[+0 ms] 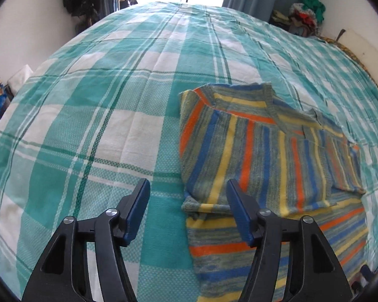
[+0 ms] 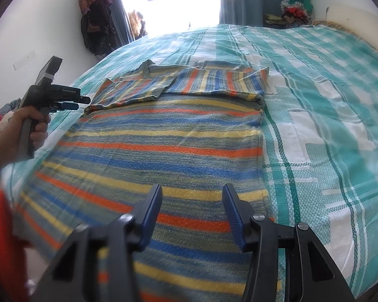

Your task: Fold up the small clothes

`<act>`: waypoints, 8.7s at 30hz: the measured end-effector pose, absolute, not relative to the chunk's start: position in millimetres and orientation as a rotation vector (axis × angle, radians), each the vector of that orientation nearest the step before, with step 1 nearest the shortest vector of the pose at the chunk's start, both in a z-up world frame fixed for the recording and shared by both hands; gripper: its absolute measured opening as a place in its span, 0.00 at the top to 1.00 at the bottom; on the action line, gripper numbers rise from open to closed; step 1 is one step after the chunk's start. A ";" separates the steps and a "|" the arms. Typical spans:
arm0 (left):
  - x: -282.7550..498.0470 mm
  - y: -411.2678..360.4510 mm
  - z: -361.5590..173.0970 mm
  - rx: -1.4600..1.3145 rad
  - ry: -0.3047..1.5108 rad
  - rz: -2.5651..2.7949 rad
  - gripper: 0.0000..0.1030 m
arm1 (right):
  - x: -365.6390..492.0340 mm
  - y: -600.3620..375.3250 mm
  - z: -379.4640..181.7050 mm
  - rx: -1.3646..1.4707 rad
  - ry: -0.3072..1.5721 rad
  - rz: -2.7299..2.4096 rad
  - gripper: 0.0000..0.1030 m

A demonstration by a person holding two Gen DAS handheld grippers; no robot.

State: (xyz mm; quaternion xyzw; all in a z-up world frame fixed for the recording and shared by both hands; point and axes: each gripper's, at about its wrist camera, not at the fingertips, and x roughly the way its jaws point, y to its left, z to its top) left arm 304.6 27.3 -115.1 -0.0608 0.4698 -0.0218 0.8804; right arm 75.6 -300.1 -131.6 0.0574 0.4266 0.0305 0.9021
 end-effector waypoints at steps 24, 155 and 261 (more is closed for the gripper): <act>179.7 128.9 -141.6 -0.044 0.942 0.151 0.08 | 72.0 -288.4 -130.5 0.002 0.865 0.029 0.43; 195.0 70.0 -70.1 -0.493 1.156 -0.459 0.95 | 108.7 -402.8 -64.2 0.605 1.094 0.249 0.94; 239.9 9.6 -104.8 -0.453 0.910 -0.326 0.94 | 435.2 -189.3 -92.9 0.327 1.024 0.497 0.90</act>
